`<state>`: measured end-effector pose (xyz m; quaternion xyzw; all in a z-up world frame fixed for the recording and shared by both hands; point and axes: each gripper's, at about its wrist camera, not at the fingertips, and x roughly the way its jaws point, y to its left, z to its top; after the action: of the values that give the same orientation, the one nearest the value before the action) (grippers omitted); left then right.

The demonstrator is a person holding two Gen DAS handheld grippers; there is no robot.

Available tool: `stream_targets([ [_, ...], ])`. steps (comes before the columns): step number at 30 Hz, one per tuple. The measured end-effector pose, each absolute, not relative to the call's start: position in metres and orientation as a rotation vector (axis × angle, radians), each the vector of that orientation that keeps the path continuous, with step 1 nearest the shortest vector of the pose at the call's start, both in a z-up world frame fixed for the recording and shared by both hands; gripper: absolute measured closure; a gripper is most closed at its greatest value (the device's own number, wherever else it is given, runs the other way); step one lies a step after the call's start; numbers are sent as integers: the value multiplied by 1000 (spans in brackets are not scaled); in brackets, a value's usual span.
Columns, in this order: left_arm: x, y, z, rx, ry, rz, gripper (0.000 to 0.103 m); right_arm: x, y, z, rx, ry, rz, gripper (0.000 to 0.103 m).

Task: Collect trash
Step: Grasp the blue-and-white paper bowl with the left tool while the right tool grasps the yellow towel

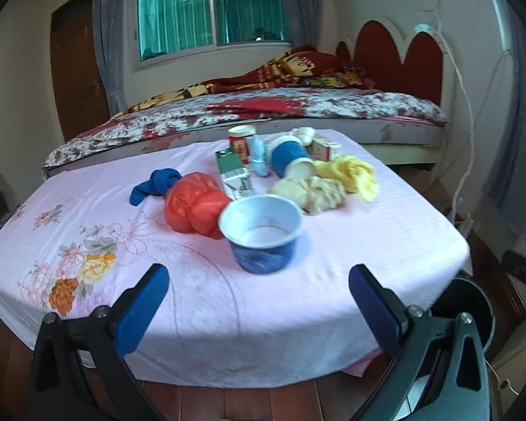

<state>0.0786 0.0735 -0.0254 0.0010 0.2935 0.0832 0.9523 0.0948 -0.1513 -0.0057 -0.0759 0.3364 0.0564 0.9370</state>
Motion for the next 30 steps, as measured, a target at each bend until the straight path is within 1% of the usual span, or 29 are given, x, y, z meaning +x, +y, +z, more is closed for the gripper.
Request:
stream_targets([
  [8,123,87,-51,-43,655,143,2,167,-141,-23,-143,759,111,0],
  [10,132,86,-57,-50,669,135,6,181,-138,-30,-140,773,105,0],
  [18,167,90,-76,-86,699,154,15,220,-118,-46,-173,790,122,0],
  [21,177,92,-75,-97,693,141,25,235,-107,-49,-188,786,137,0],
  [30,191,103,-62,-115,648,125,26,286,-68,-39,-197,724,221,0],
])
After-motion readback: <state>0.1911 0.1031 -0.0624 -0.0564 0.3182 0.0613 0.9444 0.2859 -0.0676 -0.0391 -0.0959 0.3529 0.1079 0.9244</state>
